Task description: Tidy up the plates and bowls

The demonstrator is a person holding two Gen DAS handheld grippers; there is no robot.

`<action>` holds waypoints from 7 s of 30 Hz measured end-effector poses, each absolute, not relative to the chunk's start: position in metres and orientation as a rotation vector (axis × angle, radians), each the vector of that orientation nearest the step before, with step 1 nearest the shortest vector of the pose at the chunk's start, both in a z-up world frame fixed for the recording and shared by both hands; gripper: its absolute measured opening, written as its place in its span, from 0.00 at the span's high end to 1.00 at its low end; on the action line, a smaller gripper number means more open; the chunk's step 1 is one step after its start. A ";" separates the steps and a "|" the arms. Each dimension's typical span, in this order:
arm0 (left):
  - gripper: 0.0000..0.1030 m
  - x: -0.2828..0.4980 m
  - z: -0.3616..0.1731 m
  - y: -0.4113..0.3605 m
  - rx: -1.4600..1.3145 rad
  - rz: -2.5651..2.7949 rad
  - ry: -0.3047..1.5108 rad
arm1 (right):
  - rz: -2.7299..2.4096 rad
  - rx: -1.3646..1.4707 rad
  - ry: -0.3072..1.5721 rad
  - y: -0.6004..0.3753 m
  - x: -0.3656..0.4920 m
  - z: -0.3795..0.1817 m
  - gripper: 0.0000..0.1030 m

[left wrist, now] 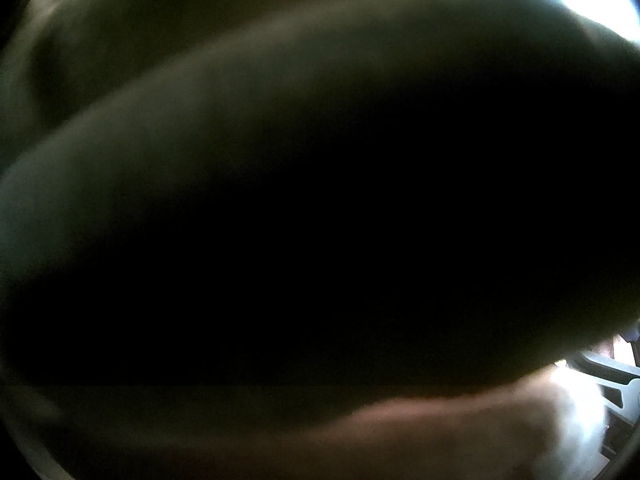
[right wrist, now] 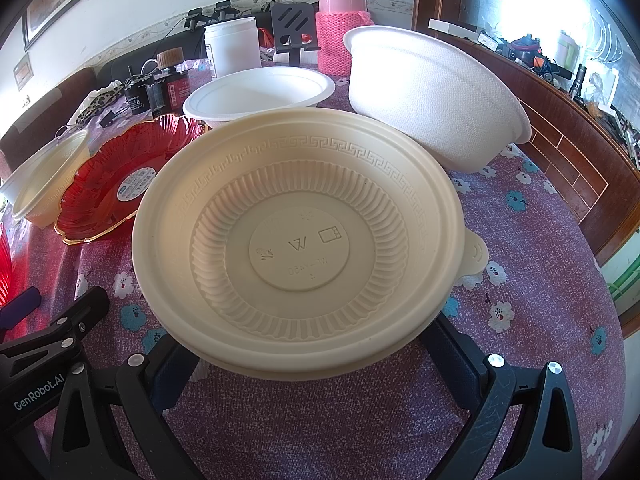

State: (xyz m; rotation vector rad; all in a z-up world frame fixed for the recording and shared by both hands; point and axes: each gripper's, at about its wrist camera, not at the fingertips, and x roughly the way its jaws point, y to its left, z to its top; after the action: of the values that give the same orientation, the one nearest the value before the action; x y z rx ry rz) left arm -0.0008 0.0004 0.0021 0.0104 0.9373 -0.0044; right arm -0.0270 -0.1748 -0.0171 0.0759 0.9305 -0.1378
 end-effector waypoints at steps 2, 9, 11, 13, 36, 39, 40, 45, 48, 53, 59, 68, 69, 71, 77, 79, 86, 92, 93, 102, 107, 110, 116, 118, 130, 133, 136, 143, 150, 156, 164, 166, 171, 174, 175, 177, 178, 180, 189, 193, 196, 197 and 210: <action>0.00 -0.001 0.002 0.000 0.010 -0.004 0.937 | -0.138 0.076 0.930 -0.175 -0.027 -0.017 0.01; 0.00 -0.001 0.002 0.000 0.010 -0.005 0.938 | -0.138 0.076 0.930 -0.175 -0.027 -0.017 0.01; 0.00 -0.001 0.002 0.000 0.010 -0.005 0.938 | -0.138 0.076 0.930 -0.175 -0.027 -0.017 0.01; 0.00 -0.001 0.002 0.000 0.010 -0.005 0.937 | -0.138 0.076 0.930 -0.175 -0.027 -0.017 0.01; 0.00 -0.001 0.003 0.002 0.010 -0.004 0.938 | -0.138 0.076 0.930 -0.175 -0.027 -0.017 0.01; 0.00 -0.001 0.002 0.001 0.010 -0.005 0.938 | -0.138 0.076 0.930 -0.175 -0.027 -0.017 0.01; 0.00 -0.001 0.002 0.001 0.009 -0.005 0.938 | -0.138 0.076 0.930 -0.175 -0.027 -0.017 0.01; 0.00 -0.001 0.002 0.001 0.010 -0.005 0.938 | -0.138 0.076 0.930 -0.175 -0.027 -0.017 0.01; 0.00 -0.001 0.003 0.001 0.009 -0.005 0.938 | -0.138 0.076 0.930 -0.175 -0.027 -0.017 0.01; 0.00 -0.001 0.004 0.002 0.009 -0.005 0.938 | -0.138 0.076 0.930 -0.175 -0.027 -0.017 0.01; 0.00 0.000 0.002 0.001 0.009 -0.005 0.938 | -0.138 0.076 0.930 -0.175 -0.027 -0.017 0.01; 0.00 -0.002 0.004 0.002 0.009 -0.005 0.936 | -0.138 0.076 0.931 -0.175 -0.027 -0.017 0.01; 0.00 -0.001 0.004 0.002 0.009 -0.005 0.936 | -0.138 0.076 0.931 -0.175 -0.027 -0.017 0.01; 0.00 -0.002 0.004 0.002 0.009 -0.005 0.936 | -0.138 0.076 0.930 -0.175 -0.027 -0.017 0.01; 0.00 -0.001 0.004 0.002 0.009 -0.005 0.936 | -0.138 0.076 0.930 -0.175 -0.027 -0.017 0.01; 0.00 -0.001 0.004 0.002 0.009 -0.005 0.936 | -0.138 0.076 0.930 -0.175 -0.027 -0.017 0.01; 0.00 -0.001 0.004 0.002 0.009 -0.005 0.936 | -0.138 0.076 0.930 -0.175 -0.027 -0.017 0.01; 0.00 -0.003 0.004 0.000 0.001 0.013 0.937 | -0.138 0.076 0.930 -0.174 -0.027 -0.017 0.01; 0.00 -0.001 0.005 0.002 0.001 0.011 0.938 | -0.139 0.074 0.930 -0.174 -0.027 -0.017 0.01; 0.00 -0.005 0.002 -0.002 0.044 -0.063 1.009 | -0.127 0.085 1.001 -0.178 -0.024 -0.014 0.01; 0.00 -0.014 0.002 0.000 0.043 -0.072 1.001 | -0.080 0.055 1.036 -0.177 -0.028 -0.014 0.01; 0.00 -0.017 0.003 0.001 0.055 -0.093 1.025 | -0.052 0.066 1.065 -0.183 -0.042 -0.012 0.01; 0.00 -0.046 0.038 0.015 -0.050 -0.239 0.963 | -0.036 0.122 0.937 -0.215 -0.102 0.015 0.01; 0.00 -0.056 0.056 0.017 -0.050 -0.282 0.870 | -0.074 0.139 0.849 -0.229 -0.113 0.030 0.02; 0.00 -0.042 0.072 0.000 -0.063 -0.403 0.864 | -0.056 0.338 0.881 -0.262 -0.044 0.031 0.10; 0.04 -0.033 0.063 -0.014 -0.080 -0.430 0.921 | -0.042 0.361 0.917 -0.257 -0.024 0.021 0.23; 0.19 -0.028 0.056 -0.022 -0.091 -0.448 0.961 | -0.038 0.359 0.944 -0.254 -0.008 0.011 0.28; 0.37 -0.019 0.039 -0.021 -0.166 -0.474 1.059 | 0.032 0.396 1.007 -0.256 -0.004 -0.003 0.76; 0.37 -0.021 0.033 -0.028 -0.170 -0.487 1.074 | 0.140 0.414 1.051 -0.249 -0.025 0.001 0.79; 0.37 -0.029 0.033 -0.029 -0.154 -0.495 1.078 | 0.281 0.398 1.104 -0.230 -0.051 0.006 0.79; 0.37 -0.028 0.067 0.009 -0.174 -0.462 1.021 | 0.253 0.300 0.999 -0.226 -0.064 0.054 0.59; 0.37 -0.020 0.079 0.019 -0.173 -0.450 1.002 | 0.250 0.283 0.954 -0.227 -0.058 0.072 0.59; 0.31 0.011 0.103 0.048 -0.158 -0.356 0.952 | 0.255 0.263 0.937 -0.216 -0.014 0.091 0.59; 0.30 0.029 0.100 0.054 -0.133 -0.320 1.001 | 0.303 0.270 0.977 -0.201 0.013 0.087 0.59; 0.30 0.032 0.096 0.056 -0.138 -0.320 1.016 | 0.301 0.261 0.993 -0.194 0.023 0.083 0.59; 0.30 0.038 0.087 0.058 -0.136 -0.321 1.042 | 0.294 0.251 1.016 -0.185 0.039 0.074 0.59; 0.30 0.040 0.082 0.057 -0.130 -0.319 1.052 | 0.297 0.263 1.034 -0.182 0.048 0.068 0.59; 0.30 0.043 0.073 0.056 -0.138 -0.317 1.074 | 0.295 0.296 1.068 -0.180 0.061 0.057 0.59; 0.30 0.102 0.099 0.000 -0.087 -0.411 1.063 | 0.127 0.262 0.986 -0.219 0.108 0.081 0.59; 0.30 0.148 0.091 -0.037 -0.063 -0.425 1.100 | 0.061 0.137 1.057 -0.227 0.155 0.070 0.59; 0.30 0.179 0.076 -0.055 -0.071 -0.426 1.139 | 0.040 0.078 1.107 -0.232 0.182 0.054 0.59; 0.30 0.186 0.070 -0.061 -0.064 -0.423 1.153 | 0.049 0.077 1.114 -0.233 0.186 0.051 0.59; 0.59 0.210 0.025 -0.102 0.001 -0.499 1.262 | 0.119 0.027 1.172 -0.227 0.203 0.019 0.81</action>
State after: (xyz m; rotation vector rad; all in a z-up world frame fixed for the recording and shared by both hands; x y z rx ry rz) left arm 0.2096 -0.1015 0.0250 0.0009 1.2625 -0.4991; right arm 0.2030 -0.2268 0.0192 0.0269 1.1720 0.1186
